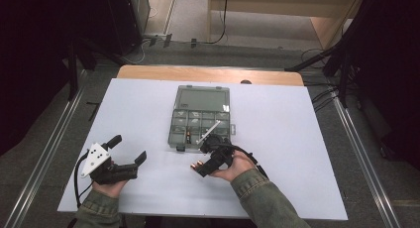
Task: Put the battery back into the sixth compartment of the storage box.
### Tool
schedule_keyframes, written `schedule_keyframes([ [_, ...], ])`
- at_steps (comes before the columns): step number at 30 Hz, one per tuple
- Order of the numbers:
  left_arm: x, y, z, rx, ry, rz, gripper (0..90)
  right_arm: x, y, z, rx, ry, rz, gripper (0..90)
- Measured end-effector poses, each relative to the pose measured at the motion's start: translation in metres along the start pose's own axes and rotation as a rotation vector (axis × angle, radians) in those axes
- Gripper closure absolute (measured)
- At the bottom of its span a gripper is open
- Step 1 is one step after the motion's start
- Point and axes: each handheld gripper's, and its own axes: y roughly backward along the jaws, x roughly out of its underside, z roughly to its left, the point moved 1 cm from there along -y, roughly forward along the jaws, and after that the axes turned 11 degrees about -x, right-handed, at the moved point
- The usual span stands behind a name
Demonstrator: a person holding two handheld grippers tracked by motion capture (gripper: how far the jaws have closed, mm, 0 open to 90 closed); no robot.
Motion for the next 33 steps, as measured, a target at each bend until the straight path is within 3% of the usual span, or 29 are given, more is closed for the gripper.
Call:
schedule_keyframes([
  [2, 0.000, 0.000, 0.000, 0.000, 0.000, 0.000, 0.0, 0.000, -0.001, 0.000, 0.000, -0.004, 0.011, 18.6],
  [4, 0.000, 0.000, 0.000, -0.001, 0.002, 0.000, 0.0, -0.001, -0.004, 0.000, 0.014, -0.001, 0.023, 35.1],
  [9, -0.001, 0.001, 0.002, 0.000, 0.013, -0.004, 0.0, -0.005, -0.010, 0.001, 0.057, -0.011, 0.042, 46.5],
  [15, -0.001, 0.001, 0.002, -0.001, 0.008, -0.001, 0.0, -0.005, -0.015, -0.001, 0.052, -0.019, 0.077, 52.6],
  [24, 0.000, 0.000, 0.002, 0.001, 0.005, 0.003, 0.0, -0.005, -0.018, -0.005, 0.035, -0.048, 0.116, 70.5],
  [33, 0.000, 0.000, 0.001, 0.001, 0.004, 0.002, 0.0, -0.007, -0.020, -0.006, 0.046, -0.047, 0.131, 77.3],
])
